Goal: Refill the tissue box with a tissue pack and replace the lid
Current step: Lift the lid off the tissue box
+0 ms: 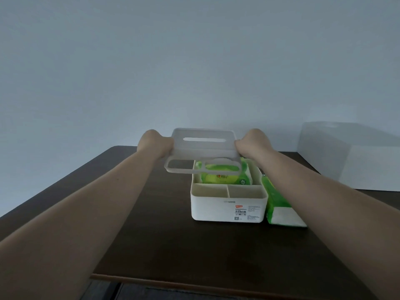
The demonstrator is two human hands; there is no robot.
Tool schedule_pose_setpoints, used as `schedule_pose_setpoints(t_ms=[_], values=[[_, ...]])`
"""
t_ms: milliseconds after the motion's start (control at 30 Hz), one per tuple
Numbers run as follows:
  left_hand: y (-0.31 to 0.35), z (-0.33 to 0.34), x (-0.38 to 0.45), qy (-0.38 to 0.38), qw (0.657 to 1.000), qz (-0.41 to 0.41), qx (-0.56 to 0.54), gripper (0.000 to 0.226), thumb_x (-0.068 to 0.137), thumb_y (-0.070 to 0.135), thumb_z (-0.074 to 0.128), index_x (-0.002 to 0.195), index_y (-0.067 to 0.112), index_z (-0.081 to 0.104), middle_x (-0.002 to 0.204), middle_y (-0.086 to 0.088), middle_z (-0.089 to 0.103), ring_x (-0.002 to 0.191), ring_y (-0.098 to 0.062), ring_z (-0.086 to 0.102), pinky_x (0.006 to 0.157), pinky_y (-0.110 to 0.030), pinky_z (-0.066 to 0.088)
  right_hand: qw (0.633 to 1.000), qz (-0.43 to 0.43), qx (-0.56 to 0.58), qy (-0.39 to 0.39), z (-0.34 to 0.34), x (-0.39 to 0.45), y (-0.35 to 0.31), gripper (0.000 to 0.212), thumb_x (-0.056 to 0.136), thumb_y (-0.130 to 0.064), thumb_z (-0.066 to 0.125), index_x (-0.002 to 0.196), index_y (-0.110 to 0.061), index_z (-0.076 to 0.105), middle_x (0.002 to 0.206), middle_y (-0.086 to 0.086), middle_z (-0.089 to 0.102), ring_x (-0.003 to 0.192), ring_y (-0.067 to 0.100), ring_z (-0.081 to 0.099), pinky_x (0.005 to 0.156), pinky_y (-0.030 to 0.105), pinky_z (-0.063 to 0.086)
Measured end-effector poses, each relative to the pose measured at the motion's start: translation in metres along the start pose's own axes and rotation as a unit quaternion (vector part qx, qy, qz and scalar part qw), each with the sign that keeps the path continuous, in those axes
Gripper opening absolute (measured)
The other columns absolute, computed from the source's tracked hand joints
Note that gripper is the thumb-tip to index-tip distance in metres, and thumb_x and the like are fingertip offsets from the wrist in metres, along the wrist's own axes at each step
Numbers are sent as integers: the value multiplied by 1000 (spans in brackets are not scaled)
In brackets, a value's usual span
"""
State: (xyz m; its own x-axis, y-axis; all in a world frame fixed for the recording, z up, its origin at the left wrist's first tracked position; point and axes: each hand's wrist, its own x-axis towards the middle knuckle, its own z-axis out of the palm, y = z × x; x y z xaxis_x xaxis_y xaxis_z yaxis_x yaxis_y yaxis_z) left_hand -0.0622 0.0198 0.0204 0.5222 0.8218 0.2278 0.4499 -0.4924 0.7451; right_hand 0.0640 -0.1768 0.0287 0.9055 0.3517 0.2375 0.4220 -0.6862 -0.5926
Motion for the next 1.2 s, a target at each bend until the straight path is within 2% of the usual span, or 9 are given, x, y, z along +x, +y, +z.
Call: schedule_pose_setpoints(t_ms=[67,133,233,333,500,767,967,1100,1200], values=[[-17,-10,3,8,1000,-14,9,23,70,9,52,50,9,41,50,-7,45,49,-25,40,56,-26,34,1000,-16,-7,-14,10,-3,-15,30,85,-9,52,57,-10,40,59,4,42,53,20,42,44,24,27],[-38,-20,7,14,999,-33,24,20,69,8,52,51,8,43,52,-9,49,54,-26,44,59,-28,36,999,-35,-19,-30,23,-7,-33,31,86,-9,53,58,-10,39,60,4,42,62,25,47,46,25,30],[-71,-33,12,17,997,-60,47,15,68,7,51,53,7,48,56,-10,53,56,-27,47,58,-28,38,995,-63,-40,-64,44,-17,-59,32,88,-9,51,58,-10,38,62,3,42,75,28,49,63,29,38],[-101,-42,17,16,993,-87,79,19,71,9,52,52,7,47,55,-8,50,52,-25,45,52,-24,34,988,-84,-83,-104,68,-24,-82,31,87,-3,52,59,-9,40,63,4,43,76,26,51,68,31,40],[-136,-43,24,9,985,-116,128,28,76,10,53,49,6,46,50,-5,45,46,-21,42,47,-24,31,968,-89,-162,-167,108,-22,-102,25,89,-2,51,66,-6,46,68,5,46,59,17,44,69,29,40],[-165,-26,34,-13,978,-138,158,29,77,8,51,50,7,39,49,-3,39,45,-19,36,45,-23,28,912,-87,-309,-256,135,-13,-117,28,90,-7,51,63,-4,45,70,7,43,58,18,42,75,29,40],[-180,-24,34,-18,973,-152,173,35,78,7,51,48,9,32,47,-3,34,44,-19,30,45,-23,24,910,-86,-303,-270,161,-11,-115,29,91,-10,50,63,-5,44,69,7,43,57,19,42,71,29,40],[-183,-29,34,-22,971,-143,189,37,78,11,52,47,10,32,47,-3,36,44,-19,31,45,-22,24,906,-73,-296,-293,175,-15,-107,30,91,-9,50,60,-7,49,67,6,49,57,20,47,50,29,38],[-182,-31,33,-24,968,-137,208,34,78,11,51,49,10,33,47,-2,37,43,-19,31,44,-22,24,910,-73,-285,-292,173,-17,-108,30,90,-7,51,60,-6,49,66,6,49,58,21,49,46,29,35]])
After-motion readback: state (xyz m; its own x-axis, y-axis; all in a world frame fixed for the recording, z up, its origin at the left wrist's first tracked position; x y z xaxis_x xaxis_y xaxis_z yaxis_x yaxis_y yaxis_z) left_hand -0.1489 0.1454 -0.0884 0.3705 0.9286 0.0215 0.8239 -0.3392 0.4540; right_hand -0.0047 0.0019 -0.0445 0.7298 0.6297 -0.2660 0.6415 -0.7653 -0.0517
